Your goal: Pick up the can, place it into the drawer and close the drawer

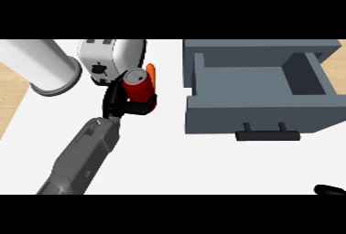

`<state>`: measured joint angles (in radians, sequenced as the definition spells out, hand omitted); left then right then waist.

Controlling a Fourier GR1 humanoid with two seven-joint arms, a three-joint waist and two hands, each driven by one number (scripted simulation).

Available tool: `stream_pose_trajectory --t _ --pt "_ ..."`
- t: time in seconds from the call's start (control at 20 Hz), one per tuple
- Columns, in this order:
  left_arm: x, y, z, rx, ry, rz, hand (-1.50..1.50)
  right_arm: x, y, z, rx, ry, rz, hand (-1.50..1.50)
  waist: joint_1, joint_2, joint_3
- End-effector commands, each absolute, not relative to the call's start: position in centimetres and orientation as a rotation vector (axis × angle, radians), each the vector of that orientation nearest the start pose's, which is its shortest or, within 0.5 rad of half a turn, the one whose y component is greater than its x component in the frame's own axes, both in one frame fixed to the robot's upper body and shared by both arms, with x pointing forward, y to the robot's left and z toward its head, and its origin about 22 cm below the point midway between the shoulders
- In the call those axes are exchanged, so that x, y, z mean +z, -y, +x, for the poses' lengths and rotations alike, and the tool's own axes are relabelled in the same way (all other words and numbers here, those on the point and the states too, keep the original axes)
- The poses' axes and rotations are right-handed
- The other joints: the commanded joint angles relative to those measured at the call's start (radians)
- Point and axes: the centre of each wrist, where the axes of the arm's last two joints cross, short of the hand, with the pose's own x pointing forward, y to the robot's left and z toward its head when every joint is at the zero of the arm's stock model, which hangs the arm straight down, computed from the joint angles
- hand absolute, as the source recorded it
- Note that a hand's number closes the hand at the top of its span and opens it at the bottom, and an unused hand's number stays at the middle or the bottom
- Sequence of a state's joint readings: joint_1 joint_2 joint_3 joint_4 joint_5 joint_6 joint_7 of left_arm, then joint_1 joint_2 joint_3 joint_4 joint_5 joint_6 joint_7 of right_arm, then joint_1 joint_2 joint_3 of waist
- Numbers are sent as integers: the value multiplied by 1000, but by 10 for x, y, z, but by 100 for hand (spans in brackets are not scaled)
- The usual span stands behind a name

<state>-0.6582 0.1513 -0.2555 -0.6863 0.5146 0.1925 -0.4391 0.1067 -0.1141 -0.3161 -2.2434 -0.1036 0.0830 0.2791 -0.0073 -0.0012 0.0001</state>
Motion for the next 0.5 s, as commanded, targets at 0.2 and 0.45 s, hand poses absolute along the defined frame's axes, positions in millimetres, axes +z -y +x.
stream_pose_trajectory --t 0.2,0.45 --pt "71 -121 386 -62 1694 -173 150 140 310 169 -56 1874 -308 -150 14 -5 1" --pt "93 -90 387 -73 1704 -204 150 164 302 154 -54 1875 -280 -150 0 -1 0"
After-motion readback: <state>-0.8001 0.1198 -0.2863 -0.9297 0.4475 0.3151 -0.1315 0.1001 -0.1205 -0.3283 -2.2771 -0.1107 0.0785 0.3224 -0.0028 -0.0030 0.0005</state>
